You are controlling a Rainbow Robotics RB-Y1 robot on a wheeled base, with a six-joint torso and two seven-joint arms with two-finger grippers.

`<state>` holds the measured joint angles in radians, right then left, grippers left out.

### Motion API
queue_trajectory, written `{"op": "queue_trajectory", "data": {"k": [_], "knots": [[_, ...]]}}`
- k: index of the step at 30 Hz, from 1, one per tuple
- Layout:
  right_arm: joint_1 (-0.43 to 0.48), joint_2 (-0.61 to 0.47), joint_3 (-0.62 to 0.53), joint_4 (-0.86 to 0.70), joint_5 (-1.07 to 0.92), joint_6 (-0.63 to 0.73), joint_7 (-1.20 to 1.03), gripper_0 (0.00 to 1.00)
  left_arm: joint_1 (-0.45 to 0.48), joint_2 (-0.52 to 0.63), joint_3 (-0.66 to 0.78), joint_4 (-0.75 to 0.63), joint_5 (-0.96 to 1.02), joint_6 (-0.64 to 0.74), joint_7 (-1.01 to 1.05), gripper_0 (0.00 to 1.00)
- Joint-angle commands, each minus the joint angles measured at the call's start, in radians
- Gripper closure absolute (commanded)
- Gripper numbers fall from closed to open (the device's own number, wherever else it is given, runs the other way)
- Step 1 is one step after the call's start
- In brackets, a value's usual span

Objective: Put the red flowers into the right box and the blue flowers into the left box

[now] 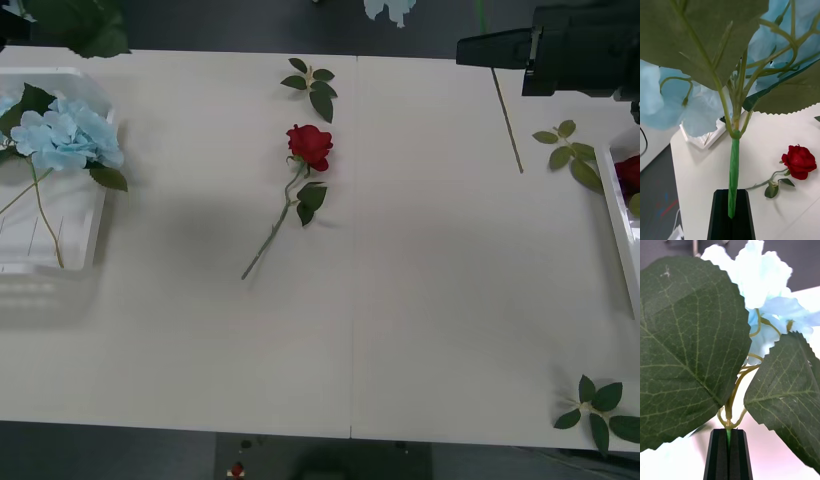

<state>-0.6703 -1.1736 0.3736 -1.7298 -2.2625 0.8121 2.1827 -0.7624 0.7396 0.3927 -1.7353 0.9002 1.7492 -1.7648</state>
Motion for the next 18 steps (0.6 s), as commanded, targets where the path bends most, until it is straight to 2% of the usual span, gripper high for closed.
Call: {"op": "queue_trajectory", "data": {"k": [1, 4, 7, 13, 16, 18], "knots": [[0.006, 0.005, 0.111, -0.057, -0.08, -0.134, 0.166, 1.0, -0.005, 0.113, 0.078, 0.079, -0.009, 0.073, -0.15, 1.0], [0.028, 0.005, 0.194, -0.136, -0.134, -0.333, 0.233, 1.0, -0.003, 0.17, 0.095, 0.163, 0.011, 0.089, -0.216, 1.0], [0.028, 0.006, 0.254, -0.206, -0.187, -0.478, 0.272, 1.0, -0.003, 0.227, 0.087, 0.255, 0.023, 0.076, -0.292, 1.0], [0.029, 0.029, 0.275, -0.281, -0.192, -0.579, 0.273, 1.0, -0.005, 0.282, 0.071, 0.505, 0.062, 0.003, -0.47, 1.0], [0.029, 0.049, 0.295, -0.307, -0.186, -0.645, 0.278, 1.0, -0.006, 0.288, 0.041, 0.66, 0.091, -0.071, -0.594, 1.0], [0.024, 0.071, 0.309, -0.312, -0.18, -0.677, 0.281, 1.0, -0.006, 0.288, 0.006, 0.714, 0.092, -0.135, -0.657, 1.0]]}}
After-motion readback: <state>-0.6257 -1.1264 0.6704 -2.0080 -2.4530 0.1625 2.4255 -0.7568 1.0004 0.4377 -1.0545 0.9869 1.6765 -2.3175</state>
